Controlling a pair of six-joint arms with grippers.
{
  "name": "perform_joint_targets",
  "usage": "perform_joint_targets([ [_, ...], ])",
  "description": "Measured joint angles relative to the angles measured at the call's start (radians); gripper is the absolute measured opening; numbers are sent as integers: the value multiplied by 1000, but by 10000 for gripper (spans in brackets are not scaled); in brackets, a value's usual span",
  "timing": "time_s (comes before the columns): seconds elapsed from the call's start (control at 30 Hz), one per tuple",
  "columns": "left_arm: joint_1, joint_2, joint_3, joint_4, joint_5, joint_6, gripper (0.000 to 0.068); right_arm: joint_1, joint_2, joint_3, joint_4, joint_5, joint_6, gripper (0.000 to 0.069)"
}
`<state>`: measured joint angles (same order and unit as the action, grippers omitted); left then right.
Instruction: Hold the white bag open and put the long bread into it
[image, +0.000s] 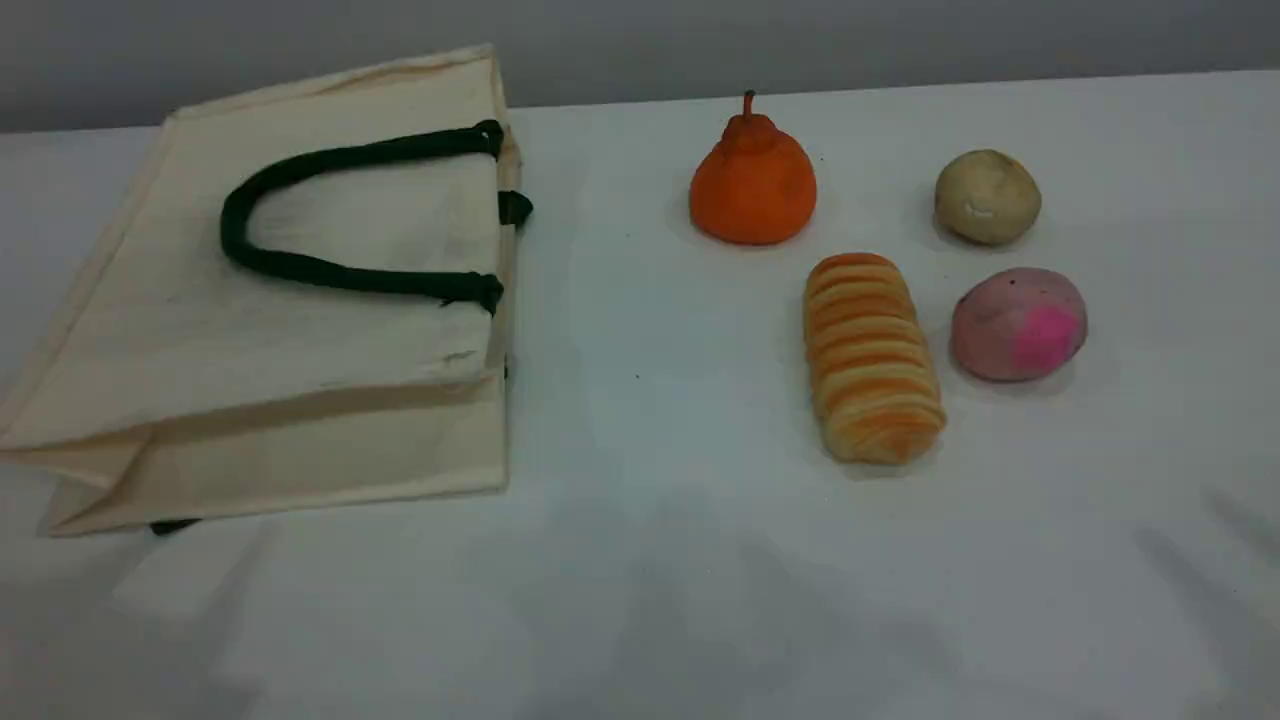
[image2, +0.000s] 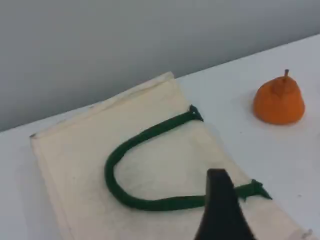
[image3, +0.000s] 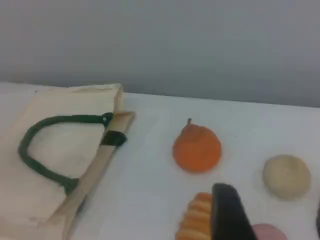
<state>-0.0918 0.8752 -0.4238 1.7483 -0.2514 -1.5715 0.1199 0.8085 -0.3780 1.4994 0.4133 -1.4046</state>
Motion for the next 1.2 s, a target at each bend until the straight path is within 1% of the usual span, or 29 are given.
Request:
perform_joint_targets([
  [0.2,0,-1,0,-1,4,0,418,0,3,0,23,-33,-11,337],
  [0.37,0,-1,0,-1,5,0,418,0,3,0,48,-33,-11,337],
  [1.2,0,-1,2,-5,9,1,417,0,3,0,47,-38,-11,337],
])
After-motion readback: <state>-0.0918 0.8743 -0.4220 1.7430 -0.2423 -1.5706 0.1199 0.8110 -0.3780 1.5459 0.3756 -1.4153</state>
